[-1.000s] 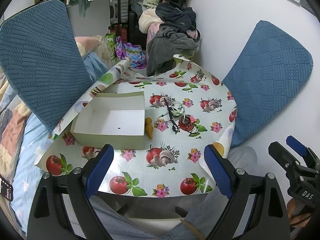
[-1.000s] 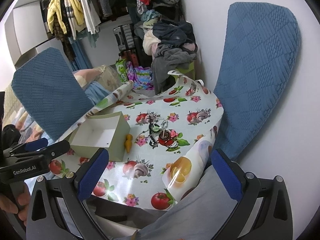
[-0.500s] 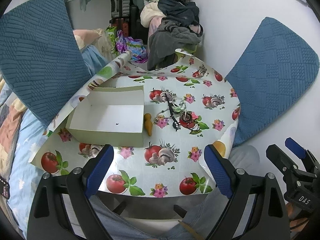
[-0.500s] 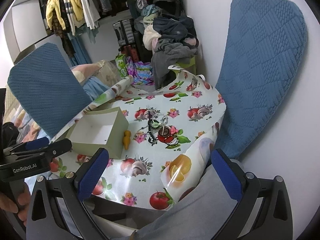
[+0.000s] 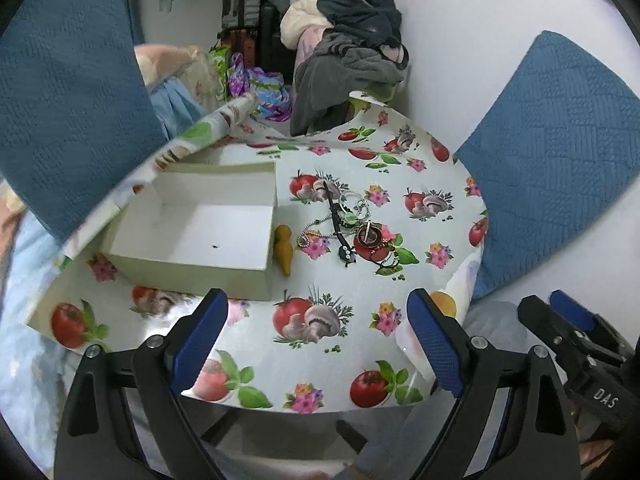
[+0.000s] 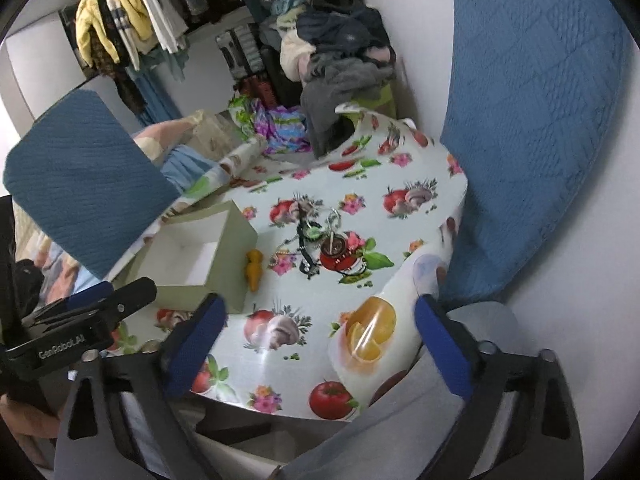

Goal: Organize jewelry
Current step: 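Grasp the orange wooden figure with the left tool while the right tool reaches the jewelry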

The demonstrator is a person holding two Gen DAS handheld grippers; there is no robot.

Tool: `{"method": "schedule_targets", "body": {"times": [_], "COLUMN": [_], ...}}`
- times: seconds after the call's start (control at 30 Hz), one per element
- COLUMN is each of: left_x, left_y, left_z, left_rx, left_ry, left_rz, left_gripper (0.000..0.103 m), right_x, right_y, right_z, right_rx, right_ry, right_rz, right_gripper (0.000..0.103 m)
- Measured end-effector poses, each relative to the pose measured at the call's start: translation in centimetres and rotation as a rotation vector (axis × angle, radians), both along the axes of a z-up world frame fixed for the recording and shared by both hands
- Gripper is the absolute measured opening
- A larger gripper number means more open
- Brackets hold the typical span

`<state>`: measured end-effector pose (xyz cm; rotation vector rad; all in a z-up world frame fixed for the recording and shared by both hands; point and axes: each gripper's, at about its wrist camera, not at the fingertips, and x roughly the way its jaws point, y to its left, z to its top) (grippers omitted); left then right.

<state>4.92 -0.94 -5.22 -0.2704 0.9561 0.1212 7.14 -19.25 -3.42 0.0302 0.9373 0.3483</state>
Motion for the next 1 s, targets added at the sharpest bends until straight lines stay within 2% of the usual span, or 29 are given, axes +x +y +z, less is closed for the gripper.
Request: {"method": "schedule_targets", "body": {"times": [0.03,0.1,0.17,0.3,0.63,0.8,0.87,1.0], "left_x": [0.3,1.0,1.5,2.6,5.8,7.8,8.4,9.5], "left_y": [0.0,0.0,-0.2,-0.8,-2.1,-2.7,-2.5,-2.0], "left_z": [-0.8,-2.2,-3.4,-5.6,-10.6,-13.1,-14.3,-16.6], "left_rx": [-0.022,-0.059,-0.061,0.001,0.159,0.244,0.248,0.254], "left_ry": [0.003,0.019,0.018,-0.007,-0.03,0.007,0.043,0.117], "left_rz": [0.005,0.01,0.013,0.022,0.067,0.057,0.056,0.063], "left_gripper": [0.086,0.074,0.072,0.067,0.063,0.057,0.049,0.045], "right_x": [0.3,1.3,2.2,3.9,8.0,9.8,10.6,12.6], "right_y": [0.1,0.2,0.4,0.9,1.6,2.3,2.6,3.4], "right_z": [-0.5,-1.5,-2.4,-4.1,-8.3,-10.2,-11.0,-12.9], "right_rx": [0.006,0.022,0.025,0.016,-0.007,-0.016,-0.006,0.022], "right_ry": [0.012,0.037,0.048,0.058,0.075,0.113,0.141,0.216], "right_rz": [0.015,0.041,0.064,0.092,0.119,0.156,0.168,0.205], "right_gripper": [0.075,0.057,0.049,0.046,0.046,0.043,0.041,0.034]}}
